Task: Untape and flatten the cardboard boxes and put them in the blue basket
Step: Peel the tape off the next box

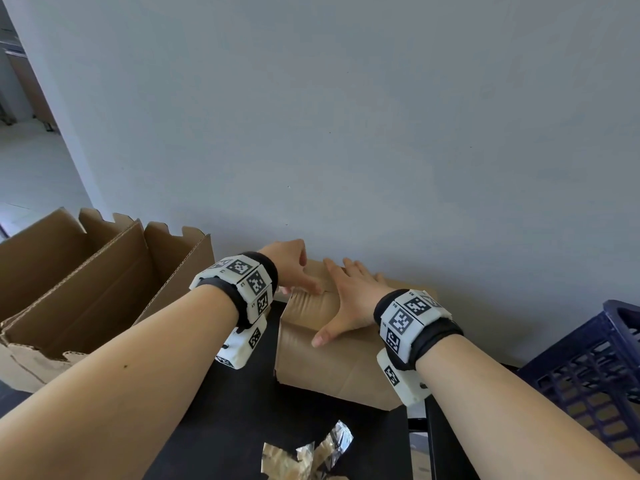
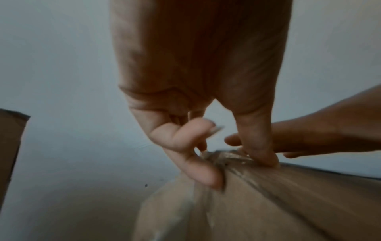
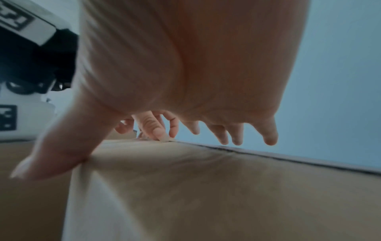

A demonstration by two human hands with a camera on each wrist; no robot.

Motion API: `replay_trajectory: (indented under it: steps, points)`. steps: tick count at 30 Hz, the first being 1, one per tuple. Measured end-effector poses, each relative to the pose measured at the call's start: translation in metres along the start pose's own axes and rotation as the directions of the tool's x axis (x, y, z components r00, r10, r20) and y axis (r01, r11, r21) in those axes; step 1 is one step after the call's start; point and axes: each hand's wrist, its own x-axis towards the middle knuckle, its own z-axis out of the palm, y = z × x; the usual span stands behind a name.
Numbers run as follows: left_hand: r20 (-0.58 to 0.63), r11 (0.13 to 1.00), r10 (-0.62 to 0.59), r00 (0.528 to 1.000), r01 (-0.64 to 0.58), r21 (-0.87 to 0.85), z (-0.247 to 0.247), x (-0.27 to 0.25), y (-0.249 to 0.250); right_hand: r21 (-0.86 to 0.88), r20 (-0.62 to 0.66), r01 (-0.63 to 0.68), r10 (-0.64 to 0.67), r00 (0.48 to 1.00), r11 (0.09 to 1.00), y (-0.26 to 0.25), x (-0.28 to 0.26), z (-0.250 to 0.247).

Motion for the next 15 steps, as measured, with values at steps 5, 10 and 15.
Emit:
replay_trajectory:
  steps: [5, 10, 15]
  points:
    - [-0.002, 0.998, 0.003, 1.000, -0.003, -0.058, 0.001, 0.004, -0.006, -0.030, -0.040, 0.016, -0.017, 0.999, 0.999, -0.009, 0.008, 0.005]
    - [-0.102, 0.942, -0.091, 0.991, 0.052, -0.332, -0.010, 0.006, -0.019, -0.027, -0.072, 0.002, -0.003, 0.997, 1.000, 0.001, 0.004, 0.003]
    - [-0.222, 0.965, -0.173, 0.960, 0.119, -0.235, -0.027, 0.002, -0.035, 0.028, -0.118, -0.050, 0.053, 0.992, 0.998, 0.021, -0.005, -0.004]
